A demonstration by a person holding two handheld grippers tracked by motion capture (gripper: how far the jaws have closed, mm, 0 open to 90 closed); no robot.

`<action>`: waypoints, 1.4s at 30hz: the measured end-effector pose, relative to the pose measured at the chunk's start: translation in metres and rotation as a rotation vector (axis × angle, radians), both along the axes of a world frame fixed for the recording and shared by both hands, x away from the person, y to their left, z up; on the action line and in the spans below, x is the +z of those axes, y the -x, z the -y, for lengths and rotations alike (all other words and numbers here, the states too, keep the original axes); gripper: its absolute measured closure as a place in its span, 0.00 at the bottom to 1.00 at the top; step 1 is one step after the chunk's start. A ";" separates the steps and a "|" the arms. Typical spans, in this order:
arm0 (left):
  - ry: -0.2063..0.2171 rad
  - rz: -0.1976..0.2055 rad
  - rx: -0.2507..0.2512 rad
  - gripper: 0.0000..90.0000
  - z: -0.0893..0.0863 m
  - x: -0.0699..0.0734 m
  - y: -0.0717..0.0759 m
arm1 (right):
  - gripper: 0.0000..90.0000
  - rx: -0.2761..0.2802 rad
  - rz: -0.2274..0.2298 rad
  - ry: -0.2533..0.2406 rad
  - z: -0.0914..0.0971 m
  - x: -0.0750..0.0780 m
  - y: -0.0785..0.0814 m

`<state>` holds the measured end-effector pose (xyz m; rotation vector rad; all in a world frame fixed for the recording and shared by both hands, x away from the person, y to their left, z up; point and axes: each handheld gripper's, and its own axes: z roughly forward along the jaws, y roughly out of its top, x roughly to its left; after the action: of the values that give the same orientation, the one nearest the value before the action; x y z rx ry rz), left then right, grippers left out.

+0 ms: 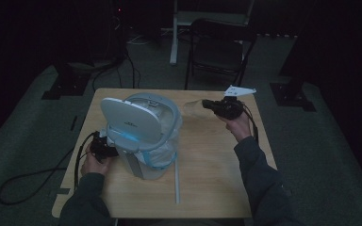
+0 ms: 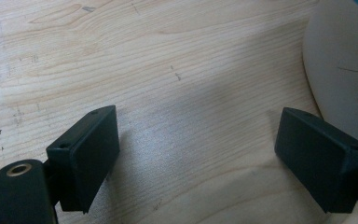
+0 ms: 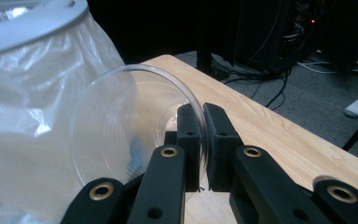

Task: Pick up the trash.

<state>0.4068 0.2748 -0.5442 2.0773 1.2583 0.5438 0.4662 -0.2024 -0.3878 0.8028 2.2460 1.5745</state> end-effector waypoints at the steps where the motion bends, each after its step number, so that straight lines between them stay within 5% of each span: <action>1: 0.000 0.000 0.000 0.16 0.000 0.000 0.000 | 0.95 0.002 0.003 0.001 -0.001 0.002 -0.001; 13: 0.000 0.000 0.000 0.16 0.000 0.000 0.000 | 0.95 0.024 0.012 -0.046 -0.015 0.013 -0.008; 27: 0.000 0.000 0.000 0.16 0.000 0.000 0.000 | 0.95 0.050 0.046 -0.180 -0.017 0.030 -0.001; 42: 0.000 0.000 0.000 0.16 0.000 0.000 0.000 | 0.95 0.071 0.085 -0.210 -0.025 0.048 0.002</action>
<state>0.4068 0.2748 -0.5442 2.0775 1.2580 0.5438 0.4640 -0.1779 -0.3395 0.6999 2.0959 1.8643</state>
